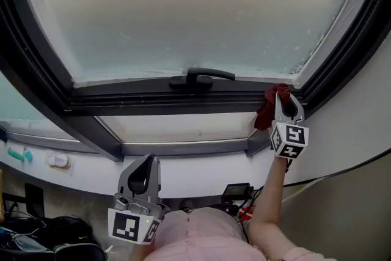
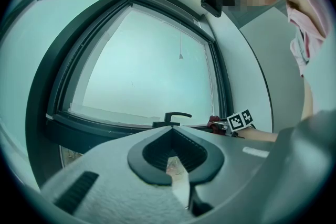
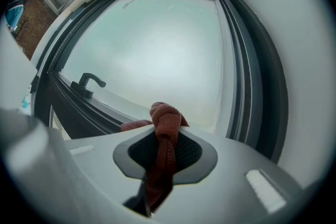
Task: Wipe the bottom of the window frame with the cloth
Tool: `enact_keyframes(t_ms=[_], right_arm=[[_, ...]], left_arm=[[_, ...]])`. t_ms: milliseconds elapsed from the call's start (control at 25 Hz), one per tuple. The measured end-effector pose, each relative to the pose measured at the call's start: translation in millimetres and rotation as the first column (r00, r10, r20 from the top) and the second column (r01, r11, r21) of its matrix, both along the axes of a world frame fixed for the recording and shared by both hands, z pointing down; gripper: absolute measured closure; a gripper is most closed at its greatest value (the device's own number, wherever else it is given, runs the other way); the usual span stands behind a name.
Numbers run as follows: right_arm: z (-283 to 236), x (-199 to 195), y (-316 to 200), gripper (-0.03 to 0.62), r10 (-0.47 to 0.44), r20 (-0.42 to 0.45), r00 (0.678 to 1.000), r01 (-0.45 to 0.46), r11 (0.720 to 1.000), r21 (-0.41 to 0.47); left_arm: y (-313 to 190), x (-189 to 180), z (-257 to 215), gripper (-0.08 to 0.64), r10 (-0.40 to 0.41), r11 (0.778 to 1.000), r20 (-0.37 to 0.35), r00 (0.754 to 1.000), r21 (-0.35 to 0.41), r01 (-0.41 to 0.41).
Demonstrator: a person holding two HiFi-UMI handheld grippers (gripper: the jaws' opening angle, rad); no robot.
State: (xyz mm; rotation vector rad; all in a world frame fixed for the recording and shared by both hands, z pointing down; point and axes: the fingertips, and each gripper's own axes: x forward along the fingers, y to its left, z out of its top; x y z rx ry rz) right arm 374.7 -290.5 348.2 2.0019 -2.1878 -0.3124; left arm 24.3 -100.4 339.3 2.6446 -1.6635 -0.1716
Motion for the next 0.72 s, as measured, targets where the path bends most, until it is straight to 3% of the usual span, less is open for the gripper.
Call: enact_keyframes(t_ms=[720], right_arm=[[0.5, 49.1, -2.8, 0.526, 0.105, 0.010, 0.994, -0.105, 0.994, -0.001]], left_arm=[[-6.7, 1.0, -1.1, 0.561, -0.001, 1.000, -0.002, 1.000, 0.005, 0.001]])
